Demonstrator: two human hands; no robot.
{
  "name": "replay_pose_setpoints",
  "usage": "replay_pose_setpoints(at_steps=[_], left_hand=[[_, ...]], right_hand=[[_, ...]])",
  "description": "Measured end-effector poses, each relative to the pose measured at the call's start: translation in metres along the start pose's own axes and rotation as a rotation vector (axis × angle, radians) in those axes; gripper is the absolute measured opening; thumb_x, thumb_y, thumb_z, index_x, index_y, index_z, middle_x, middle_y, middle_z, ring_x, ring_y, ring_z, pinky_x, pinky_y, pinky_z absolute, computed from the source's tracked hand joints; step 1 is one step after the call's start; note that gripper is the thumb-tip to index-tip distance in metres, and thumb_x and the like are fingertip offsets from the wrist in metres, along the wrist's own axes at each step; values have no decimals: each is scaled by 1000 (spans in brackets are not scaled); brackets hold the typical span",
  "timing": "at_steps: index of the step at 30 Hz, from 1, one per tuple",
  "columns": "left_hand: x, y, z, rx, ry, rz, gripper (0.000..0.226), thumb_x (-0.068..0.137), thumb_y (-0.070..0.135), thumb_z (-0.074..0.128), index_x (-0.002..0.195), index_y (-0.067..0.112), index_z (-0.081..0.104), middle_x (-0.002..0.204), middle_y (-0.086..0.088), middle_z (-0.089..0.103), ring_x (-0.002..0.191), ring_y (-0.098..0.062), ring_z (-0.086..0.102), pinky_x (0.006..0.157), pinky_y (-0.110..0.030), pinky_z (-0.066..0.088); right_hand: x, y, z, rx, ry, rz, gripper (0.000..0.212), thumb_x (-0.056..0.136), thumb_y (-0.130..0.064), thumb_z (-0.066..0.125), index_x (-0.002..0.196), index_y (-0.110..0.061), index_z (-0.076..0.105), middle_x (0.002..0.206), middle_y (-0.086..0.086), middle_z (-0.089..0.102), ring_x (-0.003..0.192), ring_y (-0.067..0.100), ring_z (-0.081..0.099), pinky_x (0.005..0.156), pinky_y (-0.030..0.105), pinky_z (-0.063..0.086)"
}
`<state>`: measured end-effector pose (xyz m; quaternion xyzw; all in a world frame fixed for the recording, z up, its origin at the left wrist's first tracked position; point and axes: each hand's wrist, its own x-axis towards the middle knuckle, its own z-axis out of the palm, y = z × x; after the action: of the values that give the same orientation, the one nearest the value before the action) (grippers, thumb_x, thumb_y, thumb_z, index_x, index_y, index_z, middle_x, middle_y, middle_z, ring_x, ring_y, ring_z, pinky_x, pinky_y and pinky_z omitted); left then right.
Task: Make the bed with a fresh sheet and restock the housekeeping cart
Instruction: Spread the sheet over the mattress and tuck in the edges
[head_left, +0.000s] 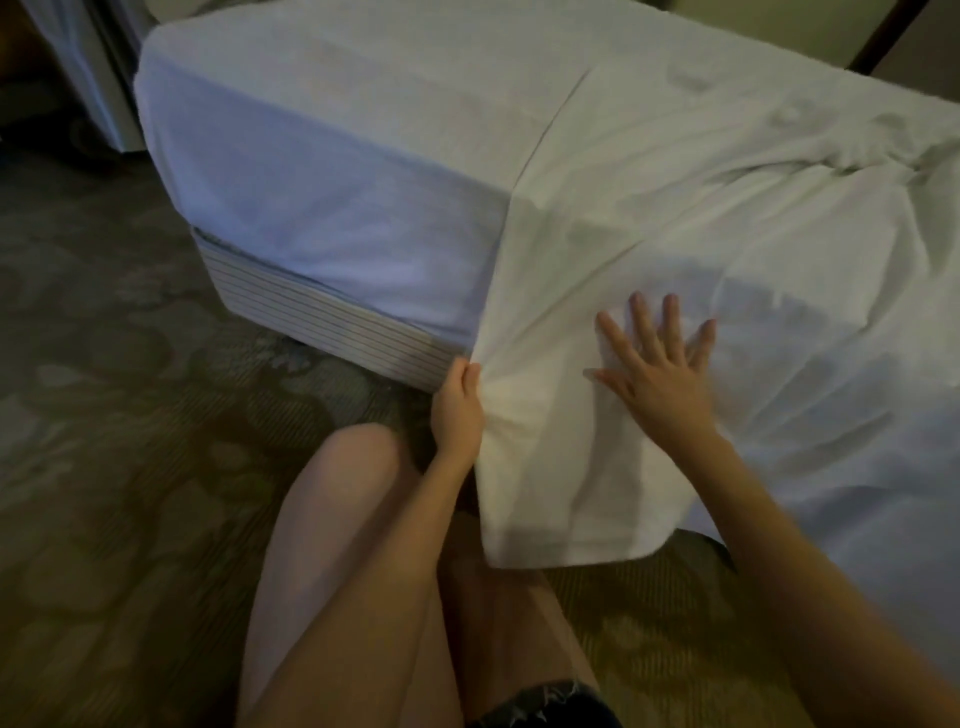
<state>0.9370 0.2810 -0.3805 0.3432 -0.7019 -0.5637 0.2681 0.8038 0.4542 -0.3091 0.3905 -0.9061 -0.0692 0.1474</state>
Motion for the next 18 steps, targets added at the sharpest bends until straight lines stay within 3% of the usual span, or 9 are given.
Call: replay_pose_setpoints(at_steps=[4,7,13,16,18], left_hand=[[34,-4,4,-56,-11,-4,20,101,18,42,85,11,52,79,-8,56,77,-22,52,69,-33,38],[53,-2,1,-44,-51,34,21,101,20,42,104,7,59,96,-13,63,91,-23,57,78,-32,42],[77,4,-14,-122,-79,89,22,99,26,43,91,11,57,86,-12,62,86,-27,58,75,-34,44],[60,-9,-10,-194,-144,-1,18,100,27,44,101,14,57,92,-7,61,90,-20,58,82,-35,46],[40,-22,-4,-269,-204,-90,21,99,29,46,112,15,56,101,-1,62,94,-12,59,84,-26,48]], right_hand=[[-5,5,12,-19,85,-53,59,95,-54,23,150,-34,16,159,4,8,145,29,-7,105,72,6],[-7,2,17,-28,102,-76,60,94,-52,25,150,-34,15,159,4,6,146,29,-8,106,70,3],[-2,-5,22,-14,120,-66,58,95,-51,26,149,-33,19,159,6,8,145,35,-4,107,70,3],[1,-6,28,-19,129,-71,58,95,-51,27,149,-32,23,159,5,7,144,37,-7,107,69,3],[4,-5,32,-9,132,-74,57,95,-50,28,148,-31,25,160,2,1,144,38,-8,108,69,0]])
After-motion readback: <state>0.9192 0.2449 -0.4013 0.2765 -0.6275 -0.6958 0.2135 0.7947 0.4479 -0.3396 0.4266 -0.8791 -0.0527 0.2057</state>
